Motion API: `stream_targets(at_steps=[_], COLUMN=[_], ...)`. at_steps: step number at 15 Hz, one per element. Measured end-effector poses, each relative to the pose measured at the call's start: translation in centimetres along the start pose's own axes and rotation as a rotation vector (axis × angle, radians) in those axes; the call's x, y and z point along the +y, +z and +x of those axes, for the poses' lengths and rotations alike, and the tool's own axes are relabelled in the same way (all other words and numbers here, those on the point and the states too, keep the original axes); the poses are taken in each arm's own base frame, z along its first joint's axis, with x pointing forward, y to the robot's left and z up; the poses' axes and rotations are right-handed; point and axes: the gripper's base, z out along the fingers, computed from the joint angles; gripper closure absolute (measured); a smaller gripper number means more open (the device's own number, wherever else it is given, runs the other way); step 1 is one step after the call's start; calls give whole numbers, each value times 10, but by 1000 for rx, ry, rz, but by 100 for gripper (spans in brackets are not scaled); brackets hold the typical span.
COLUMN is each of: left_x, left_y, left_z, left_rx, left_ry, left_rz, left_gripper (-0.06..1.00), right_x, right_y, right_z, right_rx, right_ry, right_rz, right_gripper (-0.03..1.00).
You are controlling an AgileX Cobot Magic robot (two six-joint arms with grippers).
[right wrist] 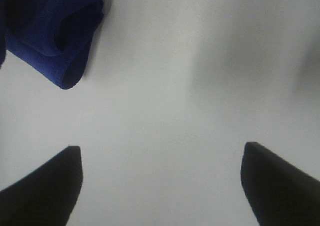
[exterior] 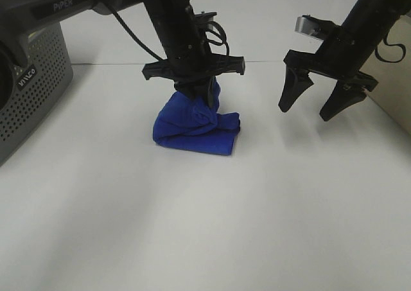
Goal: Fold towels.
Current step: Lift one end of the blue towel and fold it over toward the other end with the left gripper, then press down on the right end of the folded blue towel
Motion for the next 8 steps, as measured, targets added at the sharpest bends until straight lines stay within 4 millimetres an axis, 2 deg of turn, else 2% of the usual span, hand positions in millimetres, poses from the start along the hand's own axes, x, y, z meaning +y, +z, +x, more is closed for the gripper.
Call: stream_targets(at_steps=[1,2,3,6,8], left_x=[-3,-7,-9,-24,-29], left_y=[5,9,9,6,5], left_z=[1,2,1,-3,-5], left_rx=[16,37,35,-6,-25], left_ry=[-27,-74,-89,-126,-108], left_rz=[38,94,113,287,341], left_gripper=[81,68,62,33,31], right_x=[0,0,0,0,0], right_y=[0,0,0,0,0], right_z=[0,0,0,0,1], right_rx=[0,3,4,4,7], right_ry=[-1,-1,-2,-3,-2], right_rz=[0,0,-1,-2,-4], right_gripper=[14,14,14,14,14])
